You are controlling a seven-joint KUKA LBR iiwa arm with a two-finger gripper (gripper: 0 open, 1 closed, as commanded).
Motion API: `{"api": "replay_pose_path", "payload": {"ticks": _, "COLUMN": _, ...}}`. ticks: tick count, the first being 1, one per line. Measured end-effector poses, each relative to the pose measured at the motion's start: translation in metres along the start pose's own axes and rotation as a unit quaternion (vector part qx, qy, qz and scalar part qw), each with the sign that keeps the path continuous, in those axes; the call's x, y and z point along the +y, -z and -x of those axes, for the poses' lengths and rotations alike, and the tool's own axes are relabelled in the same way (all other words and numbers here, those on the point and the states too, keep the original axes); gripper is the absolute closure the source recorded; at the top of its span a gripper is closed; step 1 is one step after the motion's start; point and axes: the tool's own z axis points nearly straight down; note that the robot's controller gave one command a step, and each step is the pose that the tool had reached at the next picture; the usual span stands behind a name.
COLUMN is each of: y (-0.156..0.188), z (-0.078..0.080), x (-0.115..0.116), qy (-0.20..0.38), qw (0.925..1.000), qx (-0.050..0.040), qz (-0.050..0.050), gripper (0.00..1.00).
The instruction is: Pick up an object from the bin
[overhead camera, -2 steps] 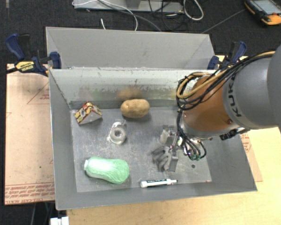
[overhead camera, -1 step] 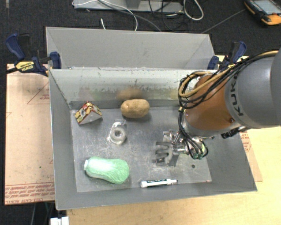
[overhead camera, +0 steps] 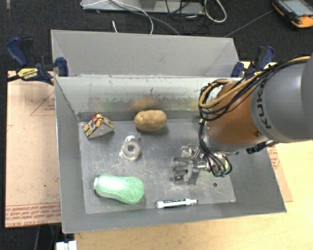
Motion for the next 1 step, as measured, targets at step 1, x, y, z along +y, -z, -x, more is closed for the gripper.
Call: {"api": "replay_pose_path", "payload": {"ticks": 1, "y": 0.0053, "z": 0.0000, "x": 0.0000, "qy": 0.000, "qw": 1.0000, "qx": 0.0004, "qz": 0.000, "gripper": 1.00}}
